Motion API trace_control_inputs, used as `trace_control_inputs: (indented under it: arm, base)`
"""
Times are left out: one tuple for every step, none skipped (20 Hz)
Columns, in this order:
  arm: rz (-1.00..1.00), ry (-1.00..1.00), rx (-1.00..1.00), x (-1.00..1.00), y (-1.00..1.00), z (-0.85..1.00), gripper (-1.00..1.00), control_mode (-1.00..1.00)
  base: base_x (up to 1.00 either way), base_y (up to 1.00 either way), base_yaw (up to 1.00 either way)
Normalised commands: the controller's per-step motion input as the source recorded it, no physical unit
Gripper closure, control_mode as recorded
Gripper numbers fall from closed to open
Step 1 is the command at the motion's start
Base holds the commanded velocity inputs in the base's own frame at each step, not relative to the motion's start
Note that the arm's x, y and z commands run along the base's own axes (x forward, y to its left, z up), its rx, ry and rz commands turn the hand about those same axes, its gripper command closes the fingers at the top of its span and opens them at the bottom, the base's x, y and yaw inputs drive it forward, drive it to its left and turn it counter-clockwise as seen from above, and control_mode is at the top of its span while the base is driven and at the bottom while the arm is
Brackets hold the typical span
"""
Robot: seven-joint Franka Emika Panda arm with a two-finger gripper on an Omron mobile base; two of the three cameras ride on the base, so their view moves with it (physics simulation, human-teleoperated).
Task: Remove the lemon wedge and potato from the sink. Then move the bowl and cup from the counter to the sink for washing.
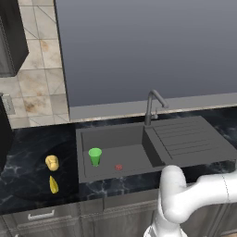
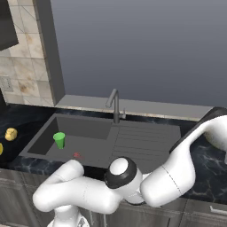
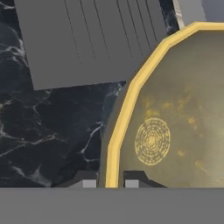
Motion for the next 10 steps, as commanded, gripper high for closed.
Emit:
trace_control_inputs:
  arm:
    - [0.18, -0.06, -0.11, -0.21, 0.24, 0.09, 1.00, -1.00]
    - [0.17, -0.06, -0.12, -0.22, 0.25, 0.07, 1.00, -1.00]
    - [0.17, -0.06, -0.13, -0.22, 0.26, 0.07, 1.00, -1.00]
    - [0.17, -0.06, -0.14, -0.21, 0.26, 0.07, 1.00, -1.00]
    - [0.17, -0.06, -0.15, -0.21, 0.26, 0.06, 1.00, -1.00]
    - [0.17, -0.04, -0.17, -0.21, 0.27, 0.06, 1.00, -1.00]
    - [0.16, -0.05, -0.18, -0.21, 0.28, 0.07, 1.00, -1.00]
    - [0.16, -0.04, -0.19, -0.20, 0.28, 0.07, 1.00, -1.00]
    - [0.14, -0.03, -0.20, -0.18, 0.28, 0.10, 1.00, -1.00]
    - [0.13, -0.01, -0.19, -0.16, 0.27, 0.12, 1.00, -1.00]
  base:
    - [0.00, 0.00, 0.00]
    - [0.00, 0.00, 0.00]
    - [0.00, 0.00, 0.00]
    - [0.00, 0.00, 0.00]
    - [0.00, 0.00, 0.00]
    - [0.00, 0.00, 0.00]
    - [0.00, 0.00, 0.00]
    - [0.00, 0.00, 0.00]
    - [0.00, 0.00, 0.00]
    - [0.00, 0.00, 0.00]
